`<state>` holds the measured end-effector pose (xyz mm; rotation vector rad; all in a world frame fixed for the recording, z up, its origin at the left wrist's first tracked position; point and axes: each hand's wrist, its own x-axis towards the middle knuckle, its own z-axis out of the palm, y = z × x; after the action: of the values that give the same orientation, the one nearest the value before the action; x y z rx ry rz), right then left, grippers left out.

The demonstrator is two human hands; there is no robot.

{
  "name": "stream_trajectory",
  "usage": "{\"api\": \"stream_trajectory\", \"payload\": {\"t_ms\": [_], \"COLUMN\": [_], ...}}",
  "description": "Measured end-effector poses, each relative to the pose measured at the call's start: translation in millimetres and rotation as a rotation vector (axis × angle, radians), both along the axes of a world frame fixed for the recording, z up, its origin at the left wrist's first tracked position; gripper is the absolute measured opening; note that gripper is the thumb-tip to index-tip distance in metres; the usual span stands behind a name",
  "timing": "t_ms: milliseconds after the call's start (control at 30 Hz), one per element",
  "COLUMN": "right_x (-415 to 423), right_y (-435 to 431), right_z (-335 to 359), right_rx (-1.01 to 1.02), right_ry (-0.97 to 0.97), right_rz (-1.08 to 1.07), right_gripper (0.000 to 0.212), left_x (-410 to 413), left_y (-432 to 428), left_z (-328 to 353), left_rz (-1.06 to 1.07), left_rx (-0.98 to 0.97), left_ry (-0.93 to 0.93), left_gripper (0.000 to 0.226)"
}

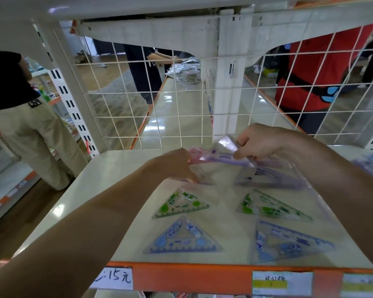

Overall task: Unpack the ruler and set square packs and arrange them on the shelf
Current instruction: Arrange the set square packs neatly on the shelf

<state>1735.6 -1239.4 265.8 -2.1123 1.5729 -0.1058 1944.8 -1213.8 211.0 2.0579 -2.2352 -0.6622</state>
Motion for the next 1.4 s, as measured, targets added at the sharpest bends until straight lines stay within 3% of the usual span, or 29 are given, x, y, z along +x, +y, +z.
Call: {"api": "stream_trajectory", "payload": {"t_ms": [133,333,500,667,900,1033,1100,1167,1267,1333,1400], "right_x": [1.4,-4.3,-8.8,14.5,39.5,48.6,54.7,58.3,61.5,62.6,63.6], "right_y": [4.1,5.6,16.4,22.9,19.7,21.7,25.0,25.4,25.6,27.0,29.5], "right_z": [-7.6,-4.9,-0.3,-13.5,-24.3,-26.2,-29.8,-37.5,-44.0,-46.1,-47.8], "right_rx": [0.019,0.027,0.211,0.255,0.123,0.052,0.054,0.0,-0.13,-0.181,-0.165], "right_ry": [-0.045,-0.065,-0.038,0.024,0.1,0.041,0.004,-0.024,-0.089,-0.16,-0.181], "right_rz": [-0.003,0.003,0.07,0.067,0.112,0.145,0.176,0.188,0.201,0.197,0.21], "right_gripper": [0.022,0.022,0.036,0.022,0.021,0.047,0.039,0.011,0.02,0.007,0.015], "left_x": [-8.9,-11.7,-6.9,-1.9,3.8,14.8,16.8,17.0,21.7,24.2,23.9], "left_y": [3.6,-2.2,-9.9,-10.8,-8.2,3.8,12.6,20.3,31.2,39.4,45.4], "left_z": [7.1,18.1,18.7,16.5,17.2,14.9,13.0,12.4,13.1,12.9,6.7], "left_rz": [-0.073,-0.019,0.049,0.106,0.127,0.154,0.119,0.096,0.108,0.098,0.059], "left_rx": [0.006,0.126,0.266,0.278,0.117,0.019,-0.006,-0.019,-0.079,-0.176,-0.211], "left_ry": [-0.05,-0.142,-0.034,0.01,0.233,0.46,0.472,0.473,0.529,0.493,0.428], "left_gripper": [0.027,0.038,0.033,0.038,0.032,0.033,0.037,0.038,0.029,0.019,0.011]}}
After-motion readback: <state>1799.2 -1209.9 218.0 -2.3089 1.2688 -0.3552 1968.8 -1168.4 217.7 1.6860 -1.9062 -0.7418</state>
